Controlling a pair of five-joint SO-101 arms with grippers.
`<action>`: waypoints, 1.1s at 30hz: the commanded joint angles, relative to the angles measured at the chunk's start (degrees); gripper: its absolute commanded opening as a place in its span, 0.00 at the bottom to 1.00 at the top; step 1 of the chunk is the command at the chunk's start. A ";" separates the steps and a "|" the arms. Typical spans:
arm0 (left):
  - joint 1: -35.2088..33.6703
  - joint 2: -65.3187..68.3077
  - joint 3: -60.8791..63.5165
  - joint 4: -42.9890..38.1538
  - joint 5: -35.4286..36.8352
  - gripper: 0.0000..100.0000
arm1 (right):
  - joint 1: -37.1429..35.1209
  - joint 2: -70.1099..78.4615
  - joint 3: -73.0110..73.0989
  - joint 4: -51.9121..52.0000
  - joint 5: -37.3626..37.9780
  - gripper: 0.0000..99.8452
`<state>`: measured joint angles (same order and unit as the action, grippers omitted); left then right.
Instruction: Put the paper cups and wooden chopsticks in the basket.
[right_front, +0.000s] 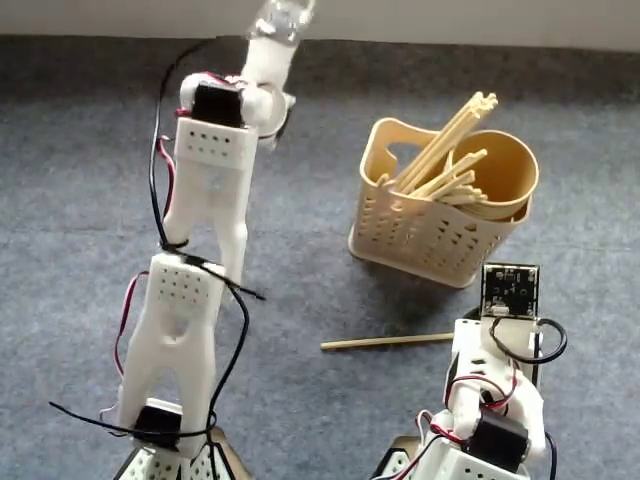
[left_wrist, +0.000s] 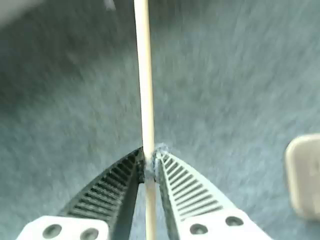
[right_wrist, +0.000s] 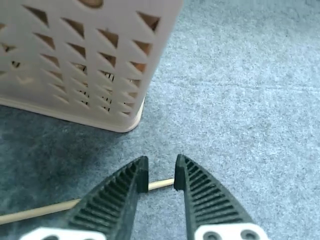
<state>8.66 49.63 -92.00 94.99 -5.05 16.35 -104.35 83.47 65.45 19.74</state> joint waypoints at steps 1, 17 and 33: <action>5.23 -19.38 -3.56 -7.21 2.37 0.00 | -0.66 -0.57 -0.31 0.40 0.26 0.10; 36.35 -45.14 -3.56 5.36 -0.70 0.00 | -0.92 -0.57 -0.22 0.40 0.18 0.10; 37.67 -63.60 30.11 6.68 8.62 0.00 | -0.84 -0.57 1.19 0.22 0.44 0.10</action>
<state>44.62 -5.76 -75.74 101.58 0.92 16.26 -104.35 84.35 65.45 19.74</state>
